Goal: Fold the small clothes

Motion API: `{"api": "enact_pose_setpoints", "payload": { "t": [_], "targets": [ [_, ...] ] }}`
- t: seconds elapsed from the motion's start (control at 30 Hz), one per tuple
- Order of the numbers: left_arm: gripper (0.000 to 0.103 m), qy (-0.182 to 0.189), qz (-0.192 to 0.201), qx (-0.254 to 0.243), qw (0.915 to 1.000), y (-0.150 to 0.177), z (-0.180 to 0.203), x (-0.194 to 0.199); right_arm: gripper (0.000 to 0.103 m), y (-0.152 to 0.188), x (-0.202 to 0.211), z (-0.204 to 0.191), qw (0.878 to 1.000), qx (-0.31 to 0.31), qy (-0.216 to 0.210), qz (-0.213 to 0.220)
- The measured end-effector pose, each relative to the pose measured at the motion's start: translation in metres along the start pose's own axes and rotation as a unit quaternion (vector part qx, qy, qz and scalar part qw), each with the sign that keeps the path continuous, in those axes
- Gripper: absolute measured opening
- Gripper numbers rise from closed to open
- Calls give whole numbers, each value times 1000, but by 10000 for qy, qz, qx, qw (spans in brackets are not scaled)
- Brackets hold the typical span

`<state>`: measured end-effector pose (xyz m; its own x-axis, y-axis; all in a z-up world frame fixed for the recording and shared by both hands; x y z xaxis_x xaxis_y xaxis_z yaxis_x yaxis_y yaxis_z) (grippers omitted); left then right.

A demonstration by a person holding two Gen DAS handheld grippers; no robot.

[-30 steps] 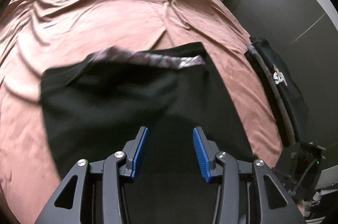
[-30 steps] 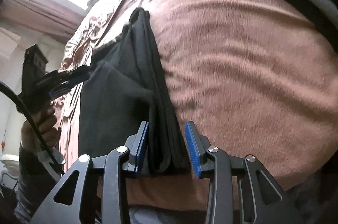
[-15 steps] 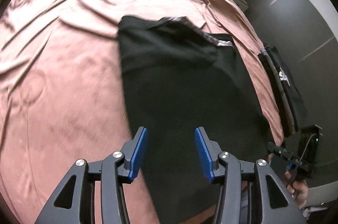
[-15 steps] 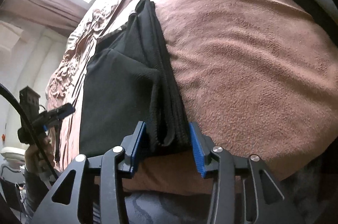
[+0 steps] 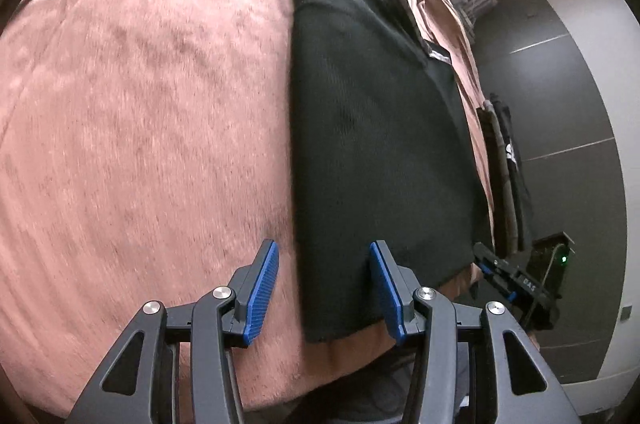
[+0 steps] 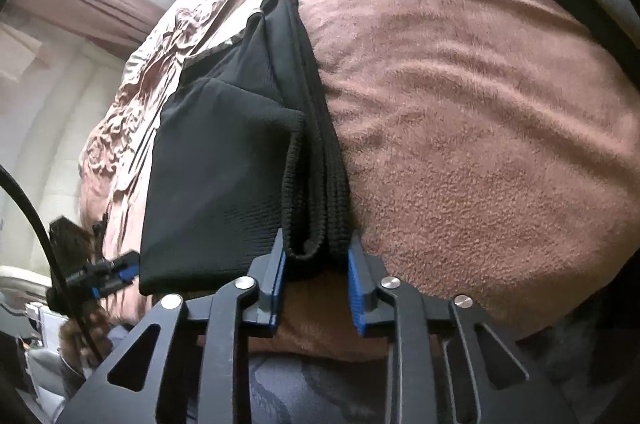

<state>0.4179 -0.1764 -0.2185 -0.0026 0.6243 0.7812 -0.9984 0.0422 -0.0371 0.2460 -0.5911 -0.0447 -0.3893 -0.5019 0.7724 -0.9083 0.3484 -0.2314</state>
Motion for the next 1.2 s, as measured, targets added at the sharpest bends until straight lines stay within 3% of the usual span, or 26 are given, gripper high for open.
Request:
{"api": "enact_pose_setpoints", "payload": {
  "t": [0.07, 0.2, 0.3, 0.43, 0.6, 0.97, 1.07, 1.1, 1.17, 1.2],
  "targets": [
    [48, 114, 24, 34, 9999, 5, 1, -1, 16, 1, -1, 1, 10000, -19, -60, 21],
    [19, 434, -59, 226, 9988, 15, -1, -10, 13, 4, 1, -3, 10000, 13, -46, 41],
    [11, 530, 83, 234, 9983, 19, -2, -9, 12, 7, 3, -6, 10000, 16, -13, 55],
    [9, 684, 226, 154, 9973, 21, 0, 13, 12, 14, 7, -15, 9999, 87, -94, 37],
    [9, 583, 248, -121, 9979, 28, -1, 38, 12, 34, 2, -30, 9986, 253, -423, -180],
    [9, 384, 92, -248, 9989, 47, -14, 57, 13, 66, 0, -45, 9947, 650, -644, -462],
    [11, 228, 69, -248, 9994, 45, -14, 56, 16, 60, 4, -45, 9946, 730, -572, -456],
    [11, 190, 107, -207, 9995, 43, -16, 57, 25, 57, 5, -43, 9950, 717, -529, -452],
    [19, 168, 167, -129, 9996, 35, -18, 58, 58, 54, 11, -43, 9958, 716, -454, -334],
    [32, 175, 203, -93, 9996, 31, -20, 58, 62, 51, 15, -45, 9961, 758, -392, -208]
  ]
}}
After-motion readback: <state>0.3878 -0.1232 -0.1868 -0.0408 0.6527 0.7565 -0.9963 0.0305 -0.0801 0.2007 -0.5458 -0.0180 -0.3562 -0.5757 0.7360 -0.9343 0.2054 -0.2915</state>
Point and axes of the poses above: each gripper's, at about its wrist camera, not at the fingertips, and x roughly against the way its jaws point, z to its right, y to its underside, the point moved 4 cm from there along -x, roughly the way its jaws point, and after that the axes turned 11 degrees about -z, right-handed, at the moved point
